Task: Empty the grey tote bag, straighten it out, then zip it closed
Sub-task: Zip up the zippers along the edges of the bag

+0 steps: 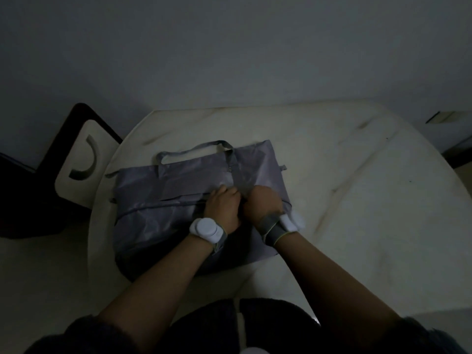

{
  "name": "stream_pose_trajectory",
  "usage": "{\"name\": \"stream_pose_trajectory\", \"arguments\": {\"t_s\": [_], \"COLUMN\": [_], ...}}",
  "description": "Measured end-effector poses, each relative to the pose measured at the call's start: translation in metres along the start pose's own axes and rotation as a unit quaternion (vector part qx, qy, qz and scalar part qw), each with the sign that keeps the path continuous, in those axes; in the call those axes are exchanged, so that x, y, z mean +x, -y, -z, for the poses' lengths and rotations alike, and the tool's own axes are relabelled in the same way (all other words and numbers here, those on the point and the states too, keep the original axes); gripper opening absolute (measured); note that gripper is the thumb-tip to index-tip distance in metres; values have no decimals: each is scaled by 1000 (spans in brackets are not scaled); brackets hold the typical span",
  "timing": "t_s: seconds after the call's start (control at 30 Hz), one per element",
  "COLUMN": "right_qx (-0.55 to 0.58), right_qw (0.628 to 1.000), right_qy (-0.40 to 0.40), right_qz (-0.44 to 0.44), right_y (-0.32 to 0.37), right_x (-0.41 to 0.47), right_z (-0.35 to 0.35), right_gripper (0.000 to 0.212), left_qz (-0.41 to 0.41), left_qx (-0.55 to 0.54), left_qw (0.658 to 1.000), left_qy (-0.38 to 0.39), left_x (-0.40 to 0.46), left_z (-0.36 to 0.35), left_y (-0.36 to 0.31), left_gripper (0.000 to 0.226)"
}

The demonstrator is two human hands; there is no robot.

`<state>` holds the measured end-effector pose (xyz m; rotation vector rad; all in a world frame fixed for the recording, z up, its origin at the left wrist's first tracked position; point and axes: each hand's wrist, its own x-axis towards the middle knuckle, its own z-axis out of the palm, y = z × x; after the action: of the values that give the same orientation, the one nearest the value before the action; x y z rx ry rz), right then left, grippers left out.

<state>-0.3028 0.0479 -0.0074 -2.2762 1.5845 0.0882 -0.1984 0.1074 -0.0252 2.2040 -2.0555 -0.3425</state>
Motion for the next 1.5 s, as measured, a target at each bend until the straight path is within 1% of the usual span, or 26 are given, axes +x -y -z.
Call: {"name": "stream_pose_trajectory", "arguments": {"t_s": [0.1, 0.2, 0.23, 0.27, 0.33, 0.37, 0.43, 0.5, 0.53, 0.6, 0.67, 0.73, 0.77, 0.83, 0.93, 1.0, 1.1, 1.17, 1.23, 1.3, 1.37, 1.43, 1.5], "right_qx": [-40, -44, -47, -49, -24, -1, 68, 132, 161, 202, 238, 268, 270, 269, 244, 238, 248, 252, 254, 248, 227, 193, 163], "right_qw": [998, 993, 992, 995, 996, 995, 991, 984, 979, 970, 960, 952, 952, 954, 964, 967, 965, 964, 965, 968, 974, 978, 976], "right_qy": [-29, -111, -119, -79, 34, 52, 52, 45, 39, 26, 22, 33, 43, 65, 75, 62, 67, 59, 44, 29, 6, -25, -78], "right_qz": [27, 11, -7, -31, -80, -88, -100, -106, -116, -136, -145, -143, -137, -115, -73, -60, -58, -55, -38, -11, 21, 72, 124], "right_y": [-4, -24, -39, -53, -79, -89, -100, -103, -108, -118, -124, -129, -130, -134, -126, -120, -118, -115, -109, -99, -89, -76, -57], "right_x": [3, 8, 12, 16, 21, 24, 25, 15, 9, -6, -20, -29, -33, -39, -45, -43, -31, -23, -18, -11, -1, 14, 25], "right_z": [-3, 8, 12, 17, 21, 20, 11, 4, -1, -9, -17, -25, -29, -39, -50, -48, -41, -36, -30, -21, 0, 35, 85], "right_gripper": [24, 26, 24, 22, 18, 20, 34, 38, 40, 45, 51, 47, 44, 40, 40, 37, 34, 30, 21, 26, 22, 25, 25], "left_qz": [17, 40, 44, 45, 41, 39, 44, 49, 39, -13, -78, -123, -129, -106, -30, 0, 17, 26, 24, 9, 3, 15, 31], "left_qx": [-9, -36, -45, -45, -31, -23, -10, -8, -8, -12, -21, -4, 8, 14, 9, 10, -3, -23, -23, -11, -19, -44, -64], "left_qw": [1000, 998, 998, 998, 999, 999, 999, 999, 999, 1000, 997, 992, 991, 993, 999, 998, 993, 991, 994, 997, 999, 999, 994], "left_qy": [-12, -21, -25, -25, -18, -16, -8, -13, -13, -17, 1, 36, 45, 44, 40, 68, 117, 128, 108, 71, 31, -19, -85], "left_x": [0, -2, -2, -3, -3, -2, -1, 0, 3, 14, 30, 46, 48, 51, 51, 58, 69, 71, 69, 68, 70, 76, 83], "left_z": [0, -3, -5, -6, -8, -9, -9, -5, -3, -1, -3, -9, -14, -25, -34, -32, -19, -11, -3, 11, 36, 73, 120], "left_y": [-1, 5, 8, 9, 9, 8, 6, 4, -1, -16, -36, -52, -56, -58, -57, -60, -64, -59, -50, -44, -40, -36, -31], "left_gripper": [19, 14, 11, 12, 16, 17, 17, 17, 17, 22, 27, 25, 24, 26, 23, 20, 17, 15, 14, 14, 16, 17, 12]}}
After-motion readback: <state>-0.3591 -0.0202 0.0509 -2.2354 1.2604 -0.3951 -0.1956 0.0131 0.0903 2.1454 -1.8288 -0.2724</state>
